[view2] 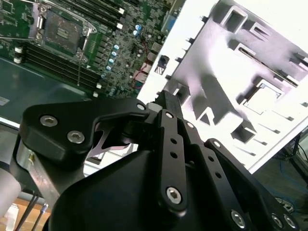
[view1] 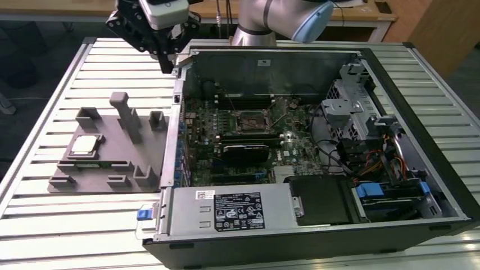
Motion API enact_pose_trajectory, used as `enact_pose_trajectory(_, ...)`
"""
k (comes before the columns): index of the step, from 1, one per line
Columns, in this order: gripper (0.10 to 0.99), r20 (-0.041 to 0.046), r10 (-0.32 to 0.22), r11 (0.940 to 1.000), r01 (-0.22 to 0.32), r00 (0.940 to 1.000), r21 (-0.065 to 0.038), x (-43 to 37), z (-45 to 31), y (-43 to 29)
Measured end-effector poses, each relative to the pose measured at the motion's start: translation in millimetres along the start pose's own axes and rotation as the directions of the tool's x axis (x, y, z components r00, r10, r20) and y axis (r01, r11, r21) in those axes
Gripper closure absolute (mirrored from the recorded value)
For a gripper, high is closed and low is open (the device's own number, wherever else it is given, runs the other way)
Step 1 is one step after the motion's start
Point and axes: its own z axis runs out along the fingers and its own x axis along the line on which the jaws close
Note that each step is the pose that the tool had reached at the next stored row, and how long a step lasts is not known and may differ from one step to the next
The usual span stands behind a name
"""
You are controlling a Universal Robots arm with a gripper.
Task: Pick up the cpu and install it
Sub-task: 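Reach for the cpu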
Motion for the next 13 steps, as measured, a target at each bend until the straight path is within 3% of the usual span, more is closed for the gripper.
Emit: enact_pose_trajectory(13, 0.98, 0.0016, 0.0, 1.0, 0.0, 1.0, 0.0, 22.5, 1.0, -1.7)
